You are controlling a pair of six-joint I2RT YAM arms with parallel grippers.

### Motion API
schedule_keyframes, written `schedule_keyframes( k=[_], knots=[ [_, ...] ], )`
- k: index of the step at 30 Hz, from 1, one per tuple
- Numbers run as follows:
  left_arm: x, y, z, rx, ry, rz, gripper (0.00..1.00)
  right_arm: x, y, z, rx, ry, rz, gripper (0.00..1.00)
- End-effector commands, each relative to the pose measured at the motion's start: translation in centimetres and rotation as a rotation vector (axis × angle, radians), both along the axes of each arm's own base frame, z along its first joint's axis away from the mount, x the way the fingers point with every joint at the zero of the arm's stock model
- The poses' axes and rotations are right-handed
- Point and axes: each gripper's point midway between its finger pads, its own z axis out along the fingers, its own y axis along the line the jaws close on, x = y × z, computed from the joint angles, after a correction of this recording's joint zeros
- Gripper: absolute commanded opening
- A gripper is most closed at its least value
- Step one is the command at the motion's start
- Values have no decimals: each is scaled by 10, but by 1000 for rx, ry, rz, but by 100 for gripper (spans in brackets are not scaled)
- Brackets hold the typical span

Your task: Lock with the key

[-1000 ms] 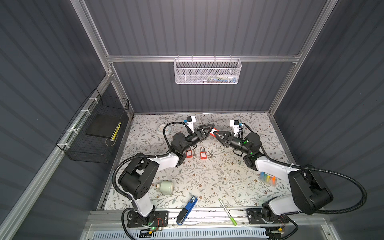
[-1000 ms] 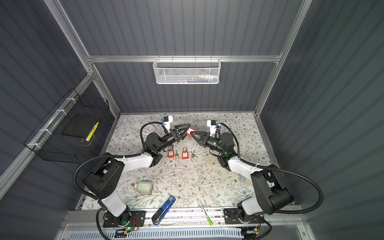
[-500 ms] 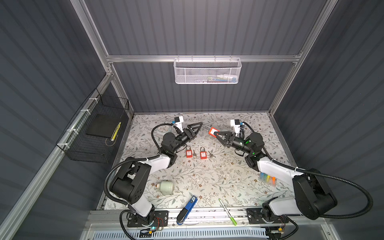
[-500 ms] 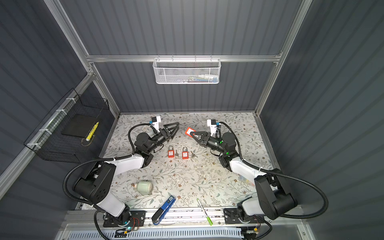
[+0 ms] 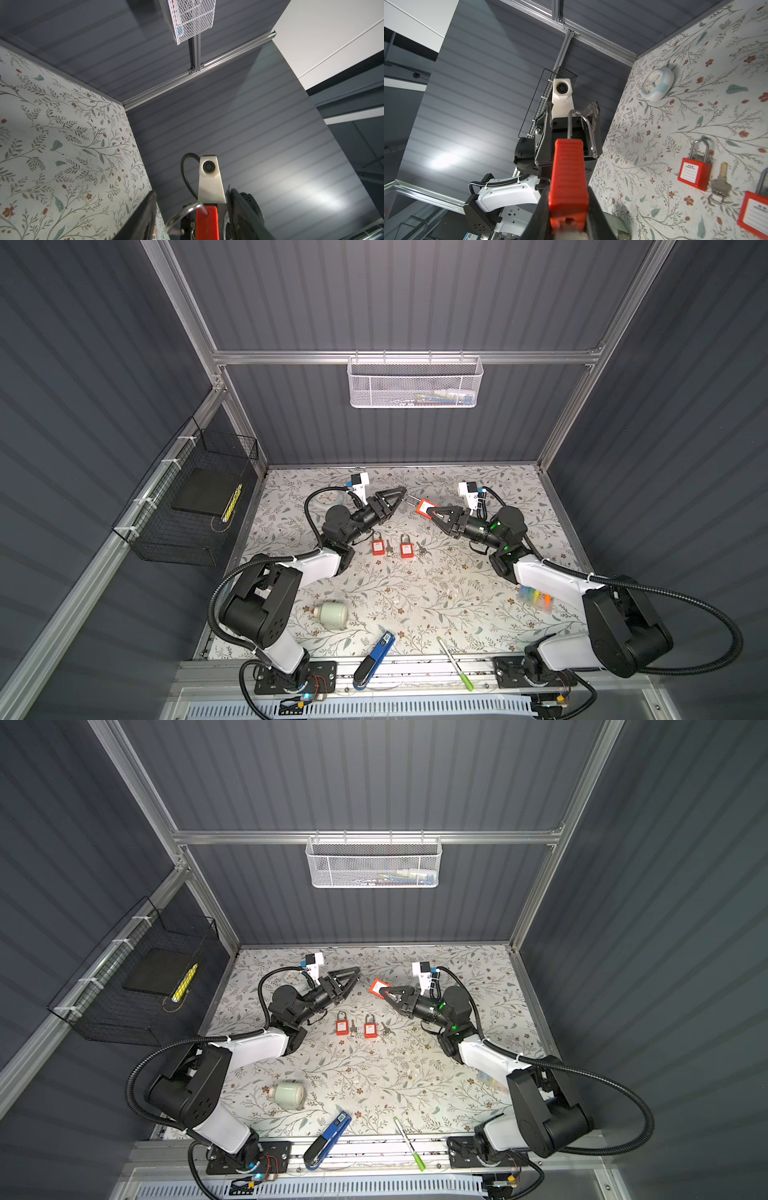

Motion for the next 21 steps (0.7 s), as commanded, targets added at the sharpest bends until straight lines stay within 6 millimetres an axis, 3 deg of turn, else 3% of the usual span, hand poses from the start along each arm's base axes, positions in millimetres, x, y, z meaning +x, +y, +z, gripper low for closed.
schedule_keyframes(
  k=[1,6,11,21],
  knots=[
    [-5,1,18,-23,-61,-13,42,-2,1,6,7,-47,13,6],
    [-6,1,16,-24,-57,-12,22,-2,1,7,-1,-55,9,6],
    [-7,1,16,-27,-58,-15,10,-2,1,9,2,-55,23,6],
    [-7,-2,13,-24,-54,-30,0,-1,6,12,23,-49,52,5]
  ],
)
